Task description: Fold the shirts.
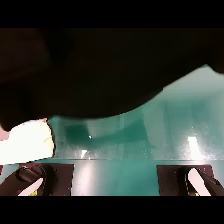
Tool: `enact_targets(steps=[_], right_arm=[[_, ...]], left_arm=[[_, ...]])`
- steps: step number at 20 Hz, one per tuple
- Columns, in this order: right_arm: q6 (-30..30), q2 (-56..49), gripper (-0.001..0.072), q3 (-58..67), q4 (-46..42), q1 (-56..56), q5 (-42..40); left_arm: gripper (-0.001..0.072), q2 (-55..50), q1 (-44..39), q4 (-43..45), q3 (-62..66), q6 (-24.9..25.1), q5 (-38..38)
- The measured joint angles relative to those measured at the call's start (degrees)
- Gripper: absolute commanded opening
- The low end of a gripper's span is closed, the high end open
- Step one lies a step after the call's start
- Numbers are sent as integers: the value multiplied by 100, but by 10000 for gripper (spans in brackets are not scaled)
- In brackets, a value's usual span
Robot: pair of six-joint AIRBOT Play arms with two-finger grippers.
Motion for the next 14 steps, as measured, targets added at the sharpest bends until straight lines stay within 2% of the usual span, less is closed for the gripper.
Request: enact_targets(steps=[4,9,12,14], right_arm=[[313,-599,13,673,11,-114,562],[614,-1488,13,-74,-79,199,949],[664,-2284,13,-699,-396,767,994],[680,-2916,13,-1064,-752,1154,866]], left_arm=[[24,-61,0,249,-507,-7,103],[24,-892,177,826,-1556,-144,15],[25,-1851,645,527,-2103,-188,4],[25,-2603,903,109,-2350,-42,4]])
